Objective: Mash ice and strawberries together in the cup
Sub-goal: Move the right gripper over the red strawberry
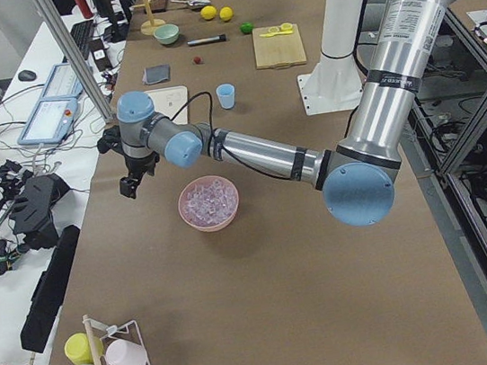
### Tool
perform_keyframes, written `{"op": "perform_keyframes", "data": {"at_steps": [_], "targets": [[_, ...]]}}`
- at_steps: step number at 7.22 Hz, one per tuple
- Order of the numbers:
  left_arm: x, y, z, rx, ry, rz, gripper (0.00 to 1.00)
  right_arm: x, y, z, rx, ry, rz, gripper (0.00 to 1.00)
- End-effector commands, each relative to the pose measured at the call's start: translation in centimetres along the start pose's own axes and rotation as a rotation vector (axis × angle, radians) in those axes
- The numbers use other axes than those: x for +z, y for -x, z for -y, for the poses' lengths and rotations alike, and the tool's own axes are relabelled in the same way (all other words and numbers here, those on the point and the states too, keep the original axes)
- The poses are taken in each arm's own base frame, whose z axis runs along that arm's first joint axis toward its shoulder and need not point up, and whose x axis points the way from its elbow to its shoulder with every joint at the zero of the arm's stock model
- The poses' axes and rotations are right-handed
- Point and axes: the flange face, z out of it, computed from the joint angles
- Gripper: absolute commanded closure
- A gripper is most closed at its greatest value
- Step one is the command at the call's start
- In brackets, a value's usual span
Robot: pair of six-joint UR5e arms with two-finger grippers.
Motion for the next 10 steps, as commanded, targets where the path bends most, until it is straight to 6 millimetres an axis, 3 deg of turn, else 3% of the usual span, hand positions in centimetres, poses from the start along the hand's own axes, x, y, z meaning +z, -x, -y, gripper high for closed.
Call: {"op": "perform_keyframes", "data": {"at_steps": [1,2,3,4,5,6,10], "targets": [[-2.3,5.7,-2.3,-0.129,0.059,0.046,0.03,1.3,3.1,3.0,-0.043,-0.013,-0.027,0.0],[-2.8,7.2,-3.2,-0.159,0.07,0.079,0.03,3.0,6.5,4.5,-0.048,-0.002,-0.036,0.0],[-2.3,8.6,-5.6,-0.186,0.087,0.099,0.03,6.0,11.9,5.7,-0.099,0.037,-0.094,0.0],[-2.4,8.8,-6.2,-0.192,0.088,0.1,0.03,7.3,16.0,6.6,-0.144,0.043,-0.116,0.0],[-2.1,9.2,-6.9,-0.2,0.097,0.102,0.03,9.3,18.6,6.3,-0.148,0.072,-0.105,0.0],[-2.7,9.8,-7.2,-0.21,0.089,0.107,0.03,11.0,20.6,8.7,-0.129,0.064,-0.124,0.0],[-3.5,9.9,-8.1,-0.204,0.075,0.141,0.03,18.1,27.4,7.3,0.02,0.074,-0.165,0.0]]}}
